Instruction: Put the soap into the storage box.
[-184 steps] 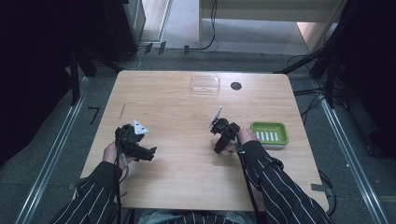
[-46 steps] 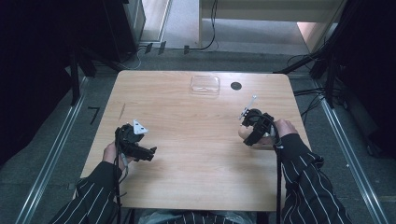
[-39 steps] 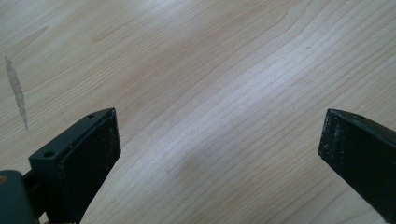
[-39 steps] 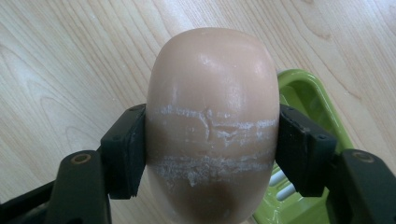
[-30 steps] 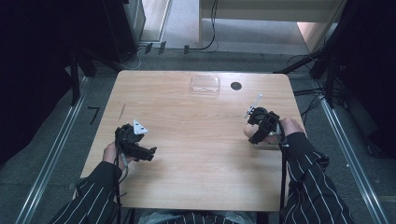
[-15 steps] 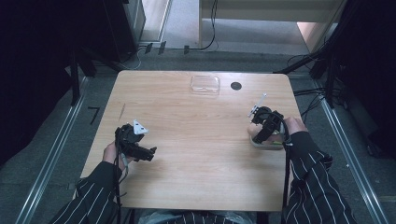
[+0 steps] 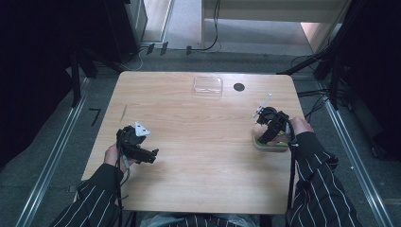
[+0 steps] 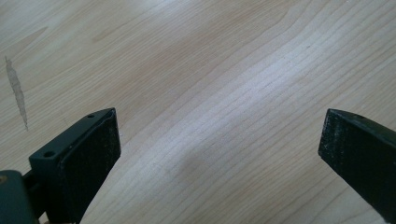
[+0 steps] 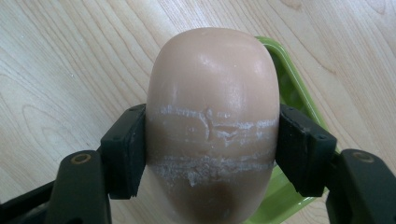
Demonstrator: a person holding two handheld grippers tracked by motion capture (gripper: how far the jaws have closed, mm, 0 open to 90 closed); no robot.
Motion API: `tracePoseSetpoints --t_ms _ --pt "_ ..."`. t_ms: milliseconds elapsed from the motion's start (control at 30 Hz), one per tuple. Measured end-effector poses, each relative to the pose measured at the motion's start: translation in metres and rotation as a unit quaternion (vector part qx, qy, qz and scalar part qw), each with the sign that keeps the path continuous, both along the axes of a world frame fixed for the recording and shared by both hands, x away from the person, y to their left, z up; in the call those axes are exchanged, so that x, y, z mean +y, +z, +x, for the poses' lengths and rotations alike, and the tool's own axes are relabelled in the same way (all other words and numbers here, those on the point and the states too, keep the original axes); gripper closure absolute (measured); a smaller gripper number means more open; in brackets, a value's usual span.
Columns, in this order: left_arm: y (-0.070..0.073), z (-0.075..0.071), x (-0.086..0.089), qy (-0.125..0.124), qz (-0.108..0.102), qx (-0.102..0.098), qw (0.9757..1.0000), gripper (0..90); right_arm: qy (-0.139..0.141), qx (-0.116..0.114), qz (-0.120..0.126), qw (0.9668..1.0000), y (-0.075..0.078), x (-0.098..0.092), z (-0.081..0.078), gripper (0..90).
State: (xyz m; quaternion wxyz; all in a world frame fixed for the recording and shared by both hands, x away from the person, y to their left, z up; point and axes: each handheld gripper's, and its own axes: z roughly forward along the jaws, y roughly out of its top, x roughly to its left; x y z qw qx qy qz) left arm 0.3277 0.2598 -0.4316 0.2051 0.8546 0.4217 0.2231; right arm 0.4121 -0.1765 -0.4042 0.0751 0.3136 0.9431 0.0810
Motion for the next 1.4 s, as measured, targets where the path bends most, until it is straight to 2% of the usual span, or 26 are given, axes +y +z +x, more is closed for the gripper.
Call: tracePoseSetpoints --t_ms 633,700,1400 --pt "0.0 0.0 0.0 0.001 -0.001 -0.002 1.0 0.0 -0.004 -0.001 0.0 1.0 0.0 -0.014 0.007 33.5" --pt "0.0 0.0 -0.001 0.001 -0.001 -0.001 1.0 0.0 -0.002 0.001 -0.006 1.0 0.0 -0.015 0.008 33.5" --pt "0.0 0.0 -0.001 0.002 0.001 0.0 1.0 0.0 -0.005 0.003 -0.006 1.0 -0.011 -0.032 0.02 33.5"
